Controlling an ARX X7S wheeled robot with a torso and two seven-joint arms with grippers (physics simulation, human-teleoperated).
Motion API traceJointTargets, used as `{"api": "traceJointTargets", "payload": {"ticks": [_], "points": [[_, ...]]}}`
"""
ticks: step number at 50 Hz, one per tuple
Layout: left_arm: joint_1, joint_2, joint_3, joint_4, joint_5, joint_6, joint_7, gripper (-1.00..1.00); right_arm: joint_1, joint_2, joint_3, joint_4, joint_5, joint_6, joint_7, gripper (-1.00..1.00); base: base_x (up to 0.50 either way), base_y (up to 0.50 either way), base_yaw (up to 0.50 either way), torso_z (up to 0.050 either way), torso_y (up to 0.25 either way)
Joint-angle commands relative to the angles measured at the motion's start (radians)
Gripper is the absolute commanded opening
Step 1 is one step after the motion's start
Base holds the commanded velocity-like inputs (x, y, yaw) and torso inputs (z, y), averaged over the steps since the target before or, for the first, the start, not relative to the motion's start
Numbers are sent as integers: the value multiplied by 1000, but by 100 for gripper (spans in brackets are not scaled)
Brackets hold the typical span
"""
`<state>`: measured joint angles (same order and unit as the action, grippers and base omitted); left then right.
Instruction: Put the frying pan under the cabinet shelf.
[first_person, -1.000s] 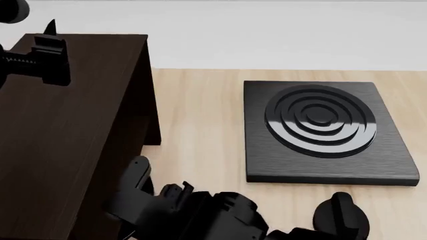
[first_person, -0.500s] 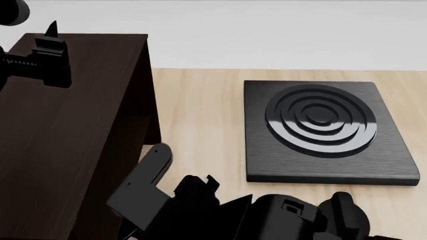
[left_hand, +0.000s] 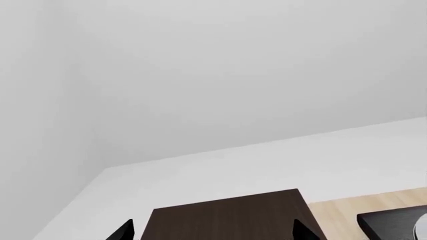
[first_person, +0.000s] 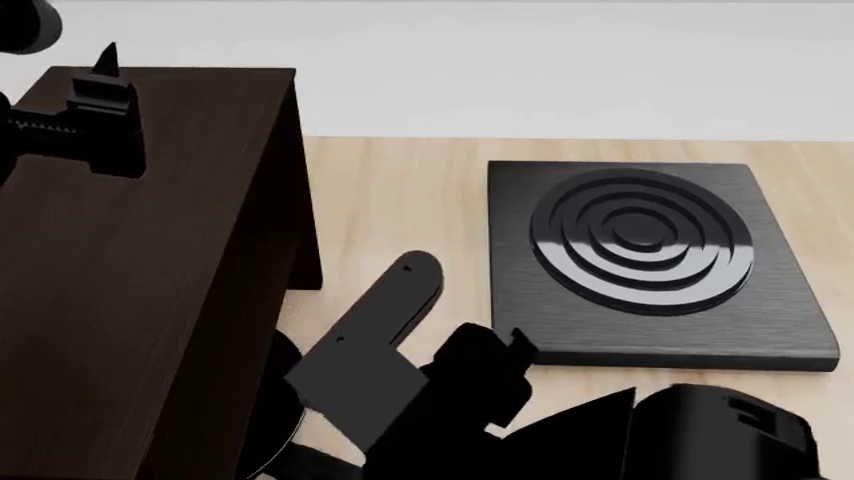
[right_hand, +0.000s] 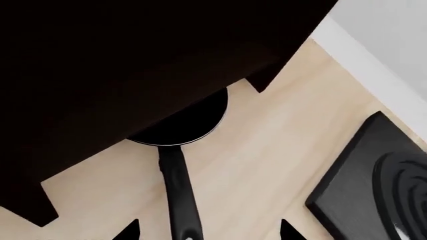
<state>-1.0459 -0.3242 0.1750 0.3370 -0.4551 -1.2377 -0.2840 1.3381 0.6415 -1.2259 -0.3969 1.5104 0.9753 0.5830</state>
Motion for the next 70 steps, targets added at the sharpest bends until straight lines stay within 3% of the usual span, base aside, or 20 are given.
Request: {"api": "traceJointTargets", "payload": {"ticks": [1, 26, 70], "points": [[-6, 0, 0, 8, -6, -9, -5, 100, 16, 87, 45, -71, 78, -2, 81, 100, 0, 0, 0, 0, 0], [-23, 12, 11, 10, -20, -13, -11, 100, 19, 243, 122, -132, 130, -67, 175, 100, 0, 0, 0, 0, 0], [4, 0, -5, 76, -65, -45, -23, 100, 22, 292, 144, -148, 142, -86, 223, 100, 0, 0, 0, 0, 0]]}}
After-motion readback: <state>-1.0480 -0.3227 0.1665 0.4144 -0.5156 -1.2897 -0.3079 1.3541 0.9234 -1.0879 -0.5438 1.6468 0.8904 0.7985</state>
